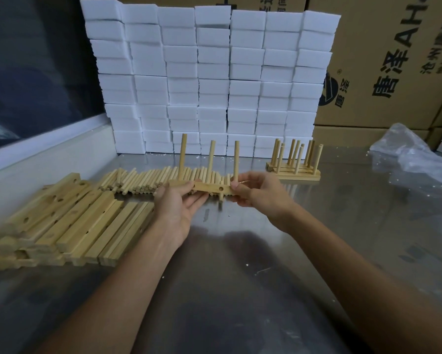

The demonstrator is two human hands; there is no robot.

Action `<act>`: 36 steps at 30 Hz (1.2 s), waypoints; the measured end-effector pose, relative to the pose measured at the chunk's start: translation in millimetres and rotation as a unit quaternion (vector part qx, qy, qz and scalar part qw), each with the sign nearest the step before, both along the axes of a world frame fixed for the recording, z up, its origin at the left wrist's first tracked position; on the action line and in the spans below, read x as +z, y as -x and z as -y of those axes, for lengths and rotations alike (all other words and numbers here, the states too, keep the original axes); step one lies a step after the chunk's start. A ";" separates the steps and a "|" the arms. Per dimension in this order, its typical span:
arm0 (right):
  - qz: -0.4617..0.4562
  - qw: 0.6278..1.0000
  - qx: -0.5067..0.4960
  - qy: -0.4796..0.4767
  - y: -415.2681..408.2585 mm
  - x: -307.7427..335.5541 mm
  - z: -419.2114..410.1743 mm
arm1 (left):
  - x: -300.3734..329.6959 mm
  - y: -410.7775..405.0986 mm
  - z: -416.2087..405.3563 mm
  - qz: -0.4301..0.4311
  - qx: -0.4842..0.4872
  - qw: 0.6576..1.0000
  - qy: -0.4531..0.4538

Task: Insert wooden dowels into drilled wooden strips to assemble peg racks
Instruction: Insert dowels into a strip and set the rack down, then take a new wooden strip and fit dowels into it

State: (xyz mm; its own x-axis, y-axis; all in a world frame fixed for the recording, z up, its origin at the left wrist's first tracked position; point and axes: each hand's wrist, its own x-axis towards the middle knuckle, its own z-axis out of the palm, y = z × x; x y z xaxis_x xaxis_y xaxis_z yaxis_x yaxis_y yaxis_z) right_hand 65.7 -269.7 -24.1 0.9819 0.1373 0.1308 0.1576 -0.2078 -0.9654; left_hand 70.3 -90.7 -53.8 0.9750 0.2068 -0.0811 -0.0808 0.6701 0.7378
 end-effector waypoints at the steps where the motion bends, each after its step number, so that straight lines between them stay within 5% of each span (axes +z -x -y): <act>1: 0.007 1.000 -0.006 0.007 -1.1 -1.2 1.2 | -1.5 -1.0 -1.1 -0.001 0.011 1.000 -0.018; 18: 0.042 0.977 -0.198 0.063 -35.0 -28.9 37.6 | -24.8 -3.7 6.8 0.006 0.070 0.932 -0.355; 27: 0.021 0.905 -0.423 0.044 -60.4 -38.8 107.1 | -29.3 -4.2 9.3 0.002 0.090 0.911 -0.402; 36: -0.007 0.888 -0.438 0.140 -81.3 -47.6 126.6 | -31.5 -5.9 11.3 0.008 0.092 0.894 -0.438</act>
State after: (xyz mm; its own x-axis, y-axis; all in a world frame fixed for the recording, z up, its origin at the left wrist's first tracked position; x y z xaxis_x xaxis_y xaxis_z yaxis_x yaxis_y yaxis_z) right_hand 147.0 -396.3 -71.7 0.7298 -0.6540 0.1992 -0.1938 -0.4774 -0.8571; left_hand 76.3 -102.0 -85.3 0.9178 0.3406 0.2040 -0.1455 -0.1895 0.9710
